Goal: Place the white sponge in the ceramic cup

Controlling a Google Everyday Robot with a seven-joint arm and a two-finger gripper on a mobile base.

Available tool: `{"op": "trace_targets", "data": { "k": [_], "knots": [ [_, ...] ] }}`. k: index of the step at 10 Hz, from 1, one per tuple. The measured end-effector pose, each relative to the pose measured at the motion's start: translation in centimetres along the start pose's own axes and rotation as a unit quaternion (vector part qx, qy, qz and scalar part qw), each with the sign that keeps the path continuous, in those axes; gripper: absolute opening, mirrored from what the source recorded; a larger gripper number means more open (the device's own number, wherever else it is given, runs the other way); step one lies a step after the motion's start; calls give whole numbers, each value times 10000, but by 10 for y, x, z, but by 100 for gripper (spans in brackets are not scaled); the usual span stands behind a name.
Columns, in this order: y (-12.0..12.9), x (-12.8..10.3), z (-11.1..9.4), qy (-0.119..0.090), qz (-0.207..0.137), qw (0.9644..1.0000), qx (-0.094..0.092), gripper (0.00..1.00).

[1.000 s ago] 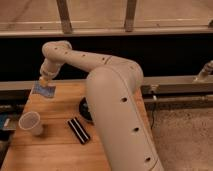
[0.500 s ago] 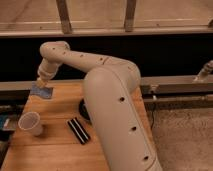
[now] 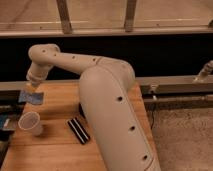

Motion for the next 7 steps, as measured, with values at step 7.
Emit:
{"op": "trace_targets", "data": {
  "k": [7],
  "knots": [
    [46,-9,10,-87,-174,9994,-301,0]
  ]
}}
